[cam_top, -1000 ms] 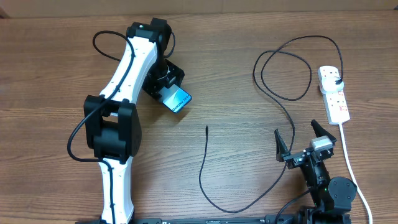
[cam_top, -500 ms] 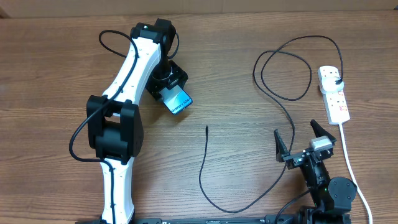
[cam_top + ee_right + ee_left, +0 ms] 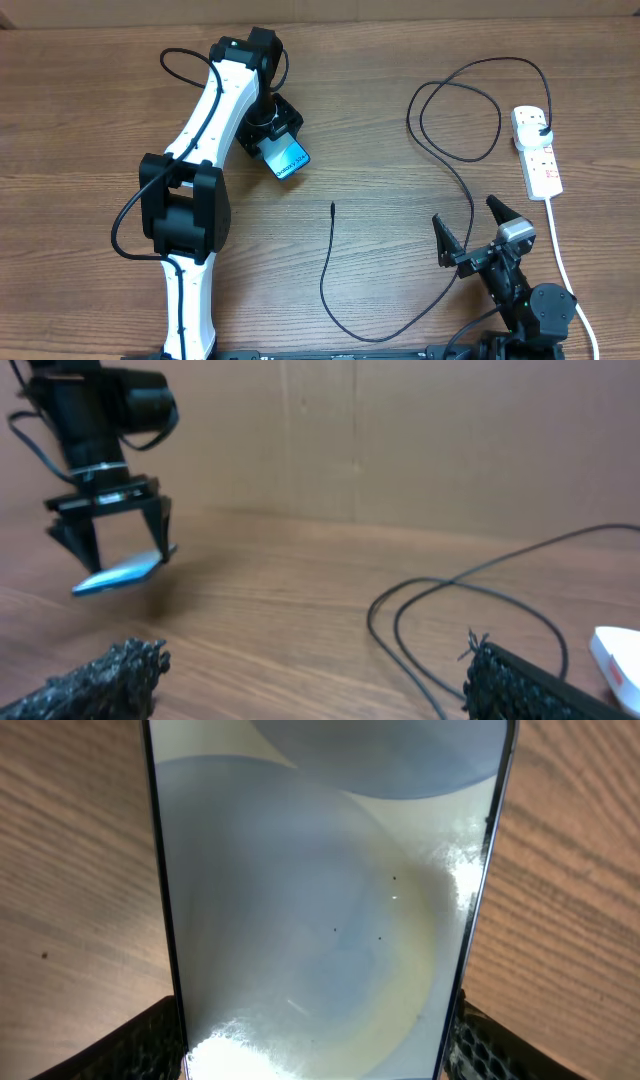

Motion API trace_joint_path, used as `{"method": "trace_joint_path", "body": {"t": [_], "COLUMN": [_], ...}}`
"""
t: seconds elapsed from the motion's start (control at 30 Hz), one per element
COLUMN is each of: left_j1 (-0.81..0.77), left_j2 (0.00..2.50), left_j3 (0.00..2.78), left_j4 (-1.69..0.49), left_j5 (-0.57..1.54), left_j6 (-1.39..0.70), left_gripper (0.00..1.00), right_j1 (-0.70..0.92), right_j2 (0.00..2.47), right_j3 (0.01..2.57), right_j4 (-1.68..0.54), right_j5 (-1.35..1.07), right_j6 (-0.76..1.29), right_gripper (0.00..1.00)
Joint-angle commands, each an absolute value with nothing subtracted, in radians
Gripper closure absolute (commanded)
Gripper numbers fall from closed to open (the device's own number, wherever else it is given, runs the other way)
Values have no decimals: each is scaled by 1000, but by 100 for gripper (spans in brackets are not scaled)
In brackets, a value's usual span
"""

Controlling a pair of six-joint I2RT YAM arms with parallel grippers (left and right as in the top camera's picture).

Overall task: Plug charger to phone and switch on socket
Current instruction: 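Raise the right gripper and swing it toward the phone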

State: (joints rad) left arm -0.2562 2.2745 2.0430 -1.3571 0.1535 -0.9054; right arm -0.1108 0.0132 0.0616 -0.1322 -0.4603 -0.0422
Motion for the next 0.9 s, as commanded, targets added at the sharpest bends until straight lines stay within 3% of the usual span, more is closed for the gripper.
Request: {"method": "trace_joint_path", "body": {"t": [0.0,0.27,0.3,0.57,0.7,0.87], "left_j1": [-269,-269,-269,-269,-269,-269], "left_j2": [2270,2270,2270,2270,2270,2270], "left_j3": [2071,2071,2071,2071,2071,2071], "left_j4": [-1342,-1327,-1330,-1330,-1328,-1329], "left_j5": [80,67,71,127,209,265], "left_j6": [-906,-906,-925,-973,-986,-1056], "left_gripper": [96,96,96,96,96,96], "right_j1": [-107,-107,-107,-107,-107,-99], "right_j2": [15,218,389,991,1262,1472], "right_j3": [183,424,540,893,972,972], "right_j4": [-197,-372,-434,-609,-549,-353], "right_j5": [-492,-506,-531,-873,-1151,-1279], "right_j6": [-23,-21,13,32,252,439], "right_gripper": [0,0,0,0,0,0]}}
